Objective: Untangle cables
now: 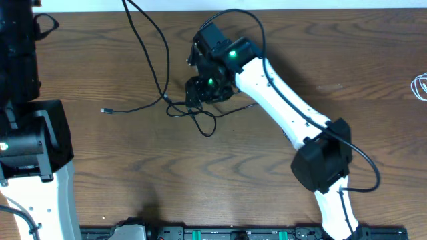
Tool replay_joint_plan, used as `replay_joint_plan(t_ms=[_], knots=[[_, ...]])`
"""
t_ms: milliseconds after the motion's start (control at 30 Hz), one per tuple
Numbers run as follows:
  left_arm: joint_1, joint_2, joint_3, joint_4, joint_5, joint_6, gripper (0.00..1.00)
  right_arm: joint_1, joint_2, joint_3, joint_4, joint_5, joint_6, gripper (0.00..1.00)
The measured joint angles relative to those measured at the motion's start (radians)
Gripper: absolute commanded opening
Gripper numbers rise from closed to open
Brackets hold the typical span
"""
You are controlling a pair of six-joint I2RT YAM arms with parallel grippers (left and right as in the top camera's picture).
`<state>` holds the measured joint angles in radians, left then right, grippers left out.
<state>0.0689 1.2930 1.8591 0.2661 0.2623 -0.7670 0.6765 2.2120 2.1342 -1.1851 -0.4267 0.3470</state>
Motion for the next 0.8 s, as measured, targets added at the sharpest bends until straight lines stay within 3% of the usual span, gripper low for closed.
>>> replay_joint_plan(t_ms=[267,433,633,800], knots=[[0.000,0.000,0.000,-0.013,0.000,0.016,0.08,0.047,0.030,0.000,-0.098,0.025,0.022,0.34],[0.000,-0.001,0.000,-0.059,0.000,0.056,0.07,0.035,0.053,0.000,-0.159,0.183,0.025,0.18],[0.000,-0.004,0.002,-0.303,-0.007,0.145,0.08,-0.080,0.055,0.043,-0.247,0.445,0.018,0.01],[0.000,-0.001,0.002,-0.537,-0.039,0.260,0.07,-0.246,0.023,0.176,-0.281,0.534,-0.014,0.01]])
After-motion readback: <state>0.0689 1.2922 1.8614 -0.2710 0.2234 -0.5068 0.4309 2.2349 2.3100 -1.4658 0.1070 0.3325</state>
